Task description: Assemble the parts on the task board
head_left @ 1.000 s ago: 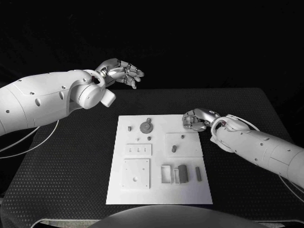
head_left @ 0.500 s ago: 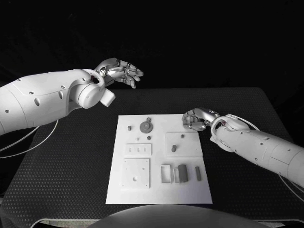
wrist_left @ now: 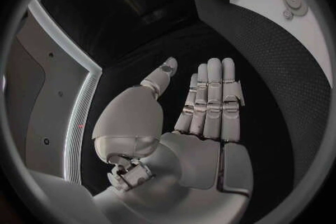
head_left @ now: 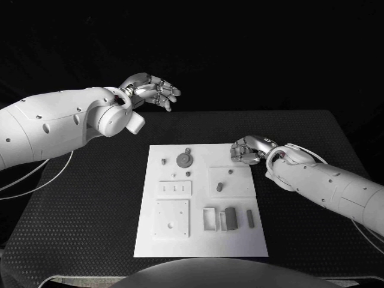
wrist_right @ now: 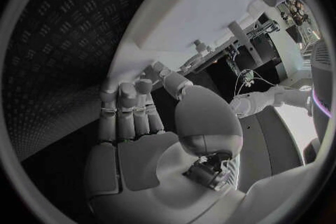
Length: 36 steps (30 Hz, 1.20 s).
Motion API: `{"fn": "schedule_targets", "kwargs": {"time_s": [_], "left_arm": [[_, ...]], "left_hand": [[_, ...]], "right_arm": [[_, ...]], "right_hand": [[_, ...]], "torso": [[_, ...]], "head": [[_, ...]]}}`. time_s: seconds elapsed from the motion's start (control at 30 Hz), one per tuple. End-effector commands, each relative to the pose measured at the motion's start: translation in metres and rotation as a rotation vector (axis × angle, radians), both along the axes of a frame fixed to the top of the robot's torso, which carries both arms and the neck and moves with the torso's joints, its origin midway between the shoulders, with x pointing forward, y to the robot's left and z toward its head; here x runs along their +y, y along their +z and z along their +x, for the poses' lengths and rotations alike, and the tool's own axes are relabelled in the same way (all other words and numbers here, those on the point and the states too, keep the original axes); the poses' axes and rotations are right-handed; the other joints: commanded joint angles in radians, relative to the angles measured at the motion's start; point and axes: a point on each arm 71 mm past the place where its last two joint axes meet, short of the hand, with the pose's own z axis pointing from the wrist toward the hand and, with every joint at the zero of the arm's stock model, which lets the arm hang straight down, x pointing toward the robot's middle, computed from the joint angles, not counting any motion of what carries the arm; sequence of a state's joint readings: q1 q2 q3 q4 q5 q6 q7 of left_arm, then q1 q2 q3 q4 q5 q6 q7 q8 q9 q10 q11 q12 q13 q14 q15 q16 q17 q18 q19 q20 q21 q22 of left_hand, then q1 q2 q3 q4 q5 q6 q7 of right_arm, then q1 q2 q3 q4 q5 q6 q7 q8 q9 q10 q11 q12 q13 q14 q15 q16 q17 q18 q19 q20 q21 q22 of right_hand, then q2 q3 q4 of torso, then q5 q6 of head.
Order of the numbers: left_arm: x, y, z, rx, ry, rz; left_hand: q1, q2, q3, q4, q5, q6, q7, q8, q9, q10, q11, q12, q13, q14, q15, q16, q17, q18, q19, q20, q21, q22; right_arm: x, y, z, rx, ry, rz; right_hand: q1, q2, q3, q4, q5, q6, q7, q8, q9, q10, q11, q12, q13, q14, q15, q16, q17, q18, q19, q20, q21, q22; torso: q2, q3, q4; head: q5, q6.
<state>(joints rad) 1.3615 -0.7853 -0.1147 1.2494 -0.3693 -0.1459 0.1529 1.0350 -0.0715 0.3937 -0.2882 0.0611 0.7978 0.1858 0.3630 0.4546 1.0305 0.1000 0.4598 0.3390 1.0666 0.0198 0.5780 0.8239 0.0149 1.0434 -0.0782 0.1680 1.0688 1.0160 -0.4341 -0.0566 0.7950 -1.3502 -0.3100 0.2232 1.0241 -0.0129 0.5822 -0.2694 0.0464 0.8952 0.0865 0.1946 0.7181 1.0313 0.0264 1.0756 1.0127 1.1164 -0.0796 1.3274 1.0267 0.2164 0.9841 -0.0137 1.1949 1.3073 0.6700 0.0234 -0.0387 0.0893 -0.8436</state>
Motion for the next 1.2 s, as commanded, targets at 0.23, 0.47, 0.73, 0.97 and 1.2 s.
{"fn": "schedule_targets", "kwargs": {"time_s": [0.23, 0.47, 0.73, 0.97, 1.2], "left_arm": [[0.0, -0.001, 0.0, -0.004, 0.0, 0.055], [0.002, -0.001, 0.0, -0.002, 0.016, 0.081], [0.002, -0.002, 0.0, -0.023, 0.041, 0.183], [-0.002, -0.008, 0.001, 0.034, 0.032, 0.271], [-0.014, -0.014, 0.002, 0.087, 0.021, 0.368]], "left_hand": [[-0.023, 0.004, -0.008, 0.002, -0.003, 0.03, -0.008, 0.008, 0.005, 0.004, -0.006, -0.005, 0.014, 0.001, -0.004, 0.016, 0.004, 0.012, 0.012, -0.005, -0.001, 0.008], [-0.036, 0.003, -0.007, 0.001, -0.004, 0.065, -0.022, 0.015, 0.009, 0.038, -0.024, 0.009, 0.04, 0.023, -0.023, 0.058, 0.022, 0.015, 0.042, -0.021, 0.02, 0.033], [-0.015, 0.003, 0.011, 0.0, -0.002, 0.037, -0.011, -0.019, -0.009, 0.053, -0.028, 0.01, 0.06, 0.052, -0.042, 0.106, 0.039, 0.017, 0.077, -0.038, 0.045, 0.062], [-0.062, -0.017, -0.008, 0.011, -0.003, 0.104, -0.045, 0.0, -0.001, 0.121, -0.066, 0.059, 0.114, 0.141, -0.092, 0.272, 0.108, 0.037, 0.195, -0.087, 0.143, 0.152], [-0.116, -0.037, -0.009, 0.031, -0.004, 0.157, -0.087, 0.023, 0.036, 0.216, -0.113, 0.149, 0.179, 0.228, -0.142, 0.401, 0.143, 0.052, 0.297, -0.132, 0.228, 0.226]], "right_arm": [[-0.002, -0.005, -0.004, 0.016, 0.003, -0.017], [-0.004, -0.003, -0.005, 0.009, 0.002, -0.016], [0.001, 0.011, -0.002, 0.003, 0.025, -0.012], [0.013, 0.042, 0.005, -0.02, 0.07, -0.016], [0.031, 0.076, 0.009, -0.067, 0.117, -0.002]], "right_hand": [[0.002, 0.012, 0.005, -0.005, 0.002, 0.057, 0.038, 0.01, 0.009, 0.001, -0.013, 0.005, -0.003, -0.002, -0.012, -0.005, -0.002, 0.045, -0.008, -0.002, 0.002, 0.012], [0.002, 0.013, 0.005, -0.007, 0.002, 0.063, 0.035, 0.014, 0.013, 0.002, -0.016, 0.005, -0.004, -0.001, -0.015, -0.004, -0.002, 0.045, -0.008, -0.002, 0.002, 0.012], [0.003, 0.012, 0.005, -0.009, 0.002, 0.06, 0.035, 0.013, 0.014, 0.002, -0.016, 0.004, -0.005, -0.001, -0.016, -0.005, -0.002, 0.045, -0.008, -0.002, 0.002, 0.012], [0.002, 0.01, 0.004, -0.01, 0.002, 0.058, 0.035, 0.012, 0.014, 0.002, -0.016, 0.004, -0.006, -0.001, -0.016, -0.005, -0.002, 0.045, -0.008, -0.002, 0.002, 0.012], [0.0, 0.007, 0.003, -0.009, 0.002, 0.057, 0.035, 0.011, 0.015, 0.002, -0.016, 0.004, -0.007, -0.001, -0.015, -0.005, -0.002, 0.045, -0.008, -0.002, 0.002, 0.012]], "torso": [[0.0, -0.0001, -0.0008], [0.0, -0.0003, -0.0008], [0.0, -0.0003, -0.0011], [-0.001, -0.0005, -0.0006], [-0.002, -0.0015, -0.0007]], "head": [[0.0, 0.002], [-0.002, 0.005], [-0.003, 0.01], [-0.001, 0.023], [0.003, 0.045]]}}
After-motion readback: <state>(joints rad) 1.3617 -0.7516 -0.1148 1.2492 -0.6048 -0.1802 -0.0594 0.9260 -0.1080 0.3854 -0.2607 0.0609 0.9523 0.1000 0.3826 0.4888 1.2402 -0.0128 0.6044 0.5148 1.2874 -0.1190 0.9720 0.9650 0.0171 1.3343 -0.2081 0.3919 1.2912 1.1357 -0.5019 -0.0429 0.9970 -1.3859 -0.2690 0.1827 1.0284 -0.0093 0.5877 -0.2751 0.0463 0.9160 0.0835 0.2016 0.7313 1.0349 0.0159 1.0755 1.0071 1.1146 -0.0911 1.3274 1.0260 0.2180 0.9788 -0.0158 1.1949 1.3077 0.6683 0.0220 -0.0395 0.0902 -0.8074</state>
